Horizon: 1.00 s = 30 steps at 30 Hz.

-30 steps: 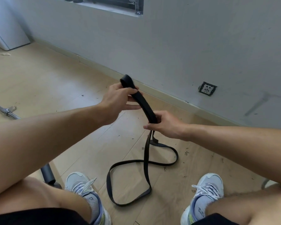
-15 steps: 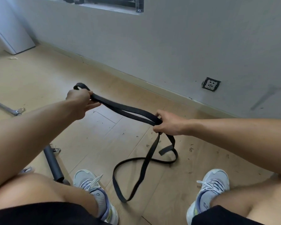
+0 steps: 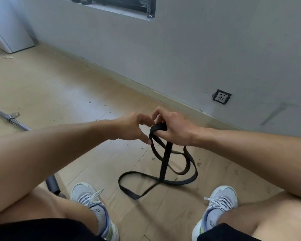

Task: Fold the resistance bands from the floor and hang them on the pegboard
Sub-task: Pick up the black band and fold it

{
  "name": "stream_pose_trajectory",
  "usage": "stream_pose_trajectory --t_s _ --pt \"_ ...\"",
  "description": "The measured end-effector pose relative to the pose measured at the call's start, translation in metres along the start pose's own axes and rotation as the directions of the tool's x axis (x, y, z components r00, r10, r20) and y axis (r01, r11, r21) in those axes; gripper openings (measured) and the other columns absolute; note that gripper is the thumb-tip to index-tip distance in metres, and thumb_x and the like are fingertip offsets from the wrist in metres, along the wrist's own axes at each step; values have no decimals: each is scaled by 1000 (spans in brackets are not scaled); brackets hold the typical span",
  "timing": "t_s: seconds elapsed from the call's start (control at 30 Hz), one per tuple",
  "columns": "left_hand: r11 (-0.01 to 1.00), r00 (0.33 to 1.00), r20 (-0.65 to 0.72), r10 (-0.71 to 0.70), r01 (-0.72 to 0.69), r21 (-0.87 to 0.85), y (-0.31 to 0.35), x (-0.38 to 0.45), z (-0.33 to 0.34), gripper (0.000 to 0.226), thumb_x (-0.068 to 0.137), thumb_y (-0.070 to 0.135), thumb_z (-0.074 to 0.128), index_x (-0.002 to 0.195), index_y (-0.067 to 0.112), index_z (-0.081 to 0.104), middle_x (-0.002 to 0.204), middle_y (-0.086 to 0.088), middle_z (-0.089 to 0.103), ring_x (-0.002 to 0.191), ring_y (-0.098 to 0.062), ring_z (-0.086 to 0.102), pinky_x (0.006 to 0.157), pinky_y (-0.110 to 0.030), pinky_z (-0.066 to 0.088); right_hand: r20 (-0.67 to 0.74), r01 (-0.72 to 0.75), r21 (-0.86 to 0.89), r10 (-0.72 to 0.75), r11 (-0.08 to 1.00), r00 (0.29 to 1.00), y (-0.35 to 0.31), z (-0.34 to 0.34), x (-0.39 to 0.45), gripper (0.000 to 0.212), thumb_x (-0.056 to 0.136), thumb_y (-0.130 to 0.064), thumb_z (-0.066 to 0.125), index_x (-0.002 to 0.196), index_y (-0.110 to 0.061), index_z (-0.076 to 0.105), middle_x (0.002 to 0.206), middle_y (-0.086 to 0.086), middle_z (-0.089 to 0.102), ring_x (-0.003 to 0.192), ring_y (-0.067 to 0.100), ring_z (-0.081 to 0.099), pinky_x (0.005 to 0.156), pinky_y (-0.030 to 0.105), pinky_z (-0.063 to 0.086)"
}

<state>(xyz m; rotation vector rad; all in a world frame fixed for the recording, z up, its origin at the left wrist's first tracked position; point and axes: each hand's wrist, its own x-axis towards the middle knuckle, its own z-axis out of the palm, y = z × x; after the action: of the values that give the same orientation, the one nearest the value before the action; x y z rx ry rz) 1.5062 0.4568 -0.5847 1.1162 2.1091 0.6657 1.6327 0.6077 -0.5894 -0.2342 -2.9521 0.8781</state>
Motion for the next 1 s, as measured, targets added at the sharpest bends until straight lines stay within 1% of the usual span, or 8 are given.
stream_pose_trajectory --t_s 0.1,0.27,0.4,0.57,0.67,0.77,0.9,1.0 --pt "999 995 -89 44 -46 -21 3 4 5 33 72 27 90 98 30 70 112 9 73 115 -5 62 87 -17 46 -40 -38 68 41 997 998 -1 -4 1 36 88 -20 79 108 -23 50 84 -13 65 76 3 63 68 29 52" --pt "989 986 -141 94 -76 125 6 3 -3 23 74 35 87 91 29 73 89 8 77 86 -10 71 81 -32 57 -18 -53 78 54 996 998 1 -4 -1 40 82 -12 81 101 -24 48 87 -7 68 72 5 61 64 24 50" --pt "965 965 -198 169 -122 233 8 -1 -9 13 83 33 79 93 27 72 90 8 75 85 -9 67 69 -19 48 -13 -78 97 80 992 997 3 -5 0 41 84 -9 80 107 -26 51 93 -7 68 78 1 60 67 23 47" --pt "973 925 -305 229 -204 110 12 -7 -16 8 88 31 75 93 28 70 89 10 74 91 -6 69 77 -18 50 92 -168 290 148 942 985 11 -8 0 38 85 -20 86 115 -24 63 95 -4 78 89 8 74 79 22 56" --pt "965 903 -405 142 -218 -146 14 -10 -23 11 92 30 72 98 23 70 92 2 74 89 -12 73 83 -27 58 231 -229 249 172 941 958 19 -6 -4 30 85 -29 85 110 -21 69 102 -1 76 95 11 72 81 23 55" --pt "911 881 -468 72 -249 -327 15 -13 -31 14 95 24 68 103 13 66 100 -11 73 89 -18 76 90 -37 61 245 -279 282 213 918 946 28 -5 -5 26 87 -30 83 107 -18 70 105 1 76 100 14 71 85 28 52" --pt "924 882 -471 29 -204 -324 4 -12 -34 10 98 24 64 100 15 62 92 -10 72 84 -24 75 88 -42 61 198 -326 343 271 881 942 36 -8 -1 28 89 -13 81 107 -8 61 103 3 80 99 14 76 99 38 57" --pt "972 892 -451 6 -111 -207 -10 -10 -37 12 98 29 63 102 17 61 90 -4 72 82 -20 75 82 -37 60 134 -336 317 309 887 942 42 -12 2 31 83 -21 87 95 -20 59 93 4 76 91 22 73 88 39 57"
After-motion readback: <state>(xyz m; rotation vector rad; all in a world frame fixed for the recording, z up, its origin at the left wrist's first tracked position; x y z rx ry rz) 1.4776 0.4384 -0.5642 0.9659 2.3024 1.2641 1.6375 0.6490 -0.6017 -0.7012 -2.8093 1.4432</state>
